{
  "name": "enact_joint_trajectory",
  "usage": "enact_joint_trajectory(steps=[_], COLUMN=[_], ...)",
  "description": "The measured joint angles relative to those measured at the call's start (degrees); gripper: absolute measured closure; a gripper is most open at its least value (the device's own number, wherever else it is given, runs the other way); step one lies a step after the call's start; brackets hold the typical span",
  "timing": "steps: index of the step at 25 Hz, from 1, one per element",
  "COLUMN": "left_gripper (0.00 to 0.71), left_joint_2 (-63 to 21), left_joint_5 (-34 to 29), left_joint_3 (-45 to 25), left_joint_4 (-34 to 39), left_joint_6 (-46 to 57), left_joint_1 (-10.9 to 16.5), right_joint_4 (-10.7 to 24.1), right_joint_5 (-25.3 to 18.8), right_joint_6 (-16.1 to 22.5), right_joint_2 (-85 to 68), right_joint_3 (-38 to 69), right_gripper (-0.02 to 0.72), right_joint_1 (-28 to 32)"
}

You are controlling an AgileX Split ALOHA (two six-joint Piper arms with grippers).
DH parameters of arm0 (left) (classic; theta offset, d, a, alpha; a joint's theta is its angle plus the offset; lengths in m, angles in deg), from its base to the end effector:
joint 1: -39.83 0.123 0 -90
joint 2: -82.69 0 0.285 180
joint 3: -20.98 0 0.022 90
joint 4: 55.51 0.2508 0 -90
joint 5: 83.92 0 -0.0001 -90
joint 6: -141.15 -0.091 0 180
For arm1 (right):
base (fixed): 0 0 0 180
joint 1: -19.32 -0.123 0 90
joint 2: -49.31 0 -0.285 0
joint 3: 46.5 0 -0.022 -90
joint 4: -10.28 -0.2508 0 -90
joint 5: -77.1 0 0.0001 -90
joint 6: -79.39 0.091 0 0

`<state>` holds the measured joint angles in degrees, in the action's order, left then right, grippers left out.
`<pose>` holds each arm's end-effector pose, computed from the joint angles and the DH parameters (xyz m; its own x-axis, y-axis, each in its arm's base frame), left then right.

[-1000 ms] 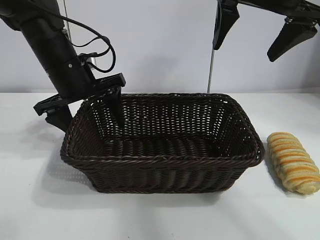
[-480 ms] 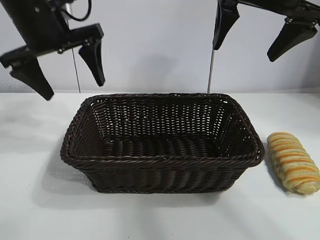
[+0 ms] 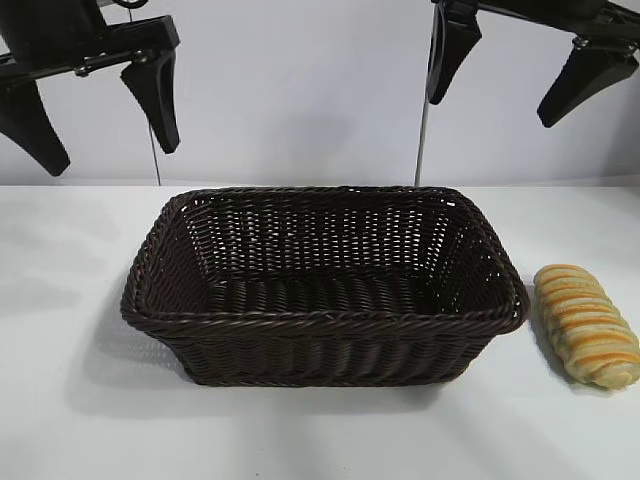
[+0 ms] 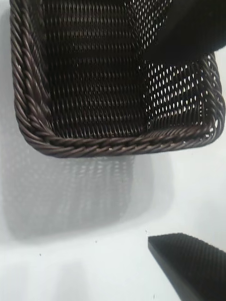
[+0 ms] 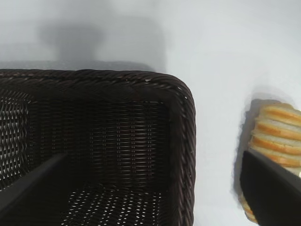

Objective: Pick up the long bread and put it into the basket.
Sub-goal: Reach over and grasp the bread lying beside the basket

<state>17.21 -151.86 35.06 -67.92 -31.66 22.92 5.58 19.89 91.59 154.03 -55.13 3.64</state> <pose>0.3655 -0.1301 0.2713 -0.9825 0.0872 -0.1648 0.1248 0.9642 -0.2338 0.3497 0.1047 0.3128 -0.9074 0.0091 -0.4202 -0.0708 0.9822 0.1742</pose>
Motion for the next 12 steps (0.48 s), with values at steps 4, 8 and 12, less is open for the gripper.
enact_joint_trajectory(steps=[4,8,12], left_gripper=[0.016,0.016,0.016], left_joint_2=[0.00,0.00,0.00], left_joint_5=[-0.04,-0.04,-0.04], left_joint_3=[0.00,0.00,0.00], left_joint_4=[0.00,0.00,0.00], left_joint_6=[0.27,1.48,1.91], left_joint_1=[0.00,0.00,0.00], right_joint_4=[0.00,0.00,0.00], right_joint_5=[0.00,0.00,-0.73], right_joint_6=[0.20,0.24,0.43], right_joint_2=[0.00,0.00,0.00], right_joint_3=[0.00,0.00,0.00], right_gripper=[0.008,0.008,0.008], right_joint_1=[0.00,0.00,0.00])
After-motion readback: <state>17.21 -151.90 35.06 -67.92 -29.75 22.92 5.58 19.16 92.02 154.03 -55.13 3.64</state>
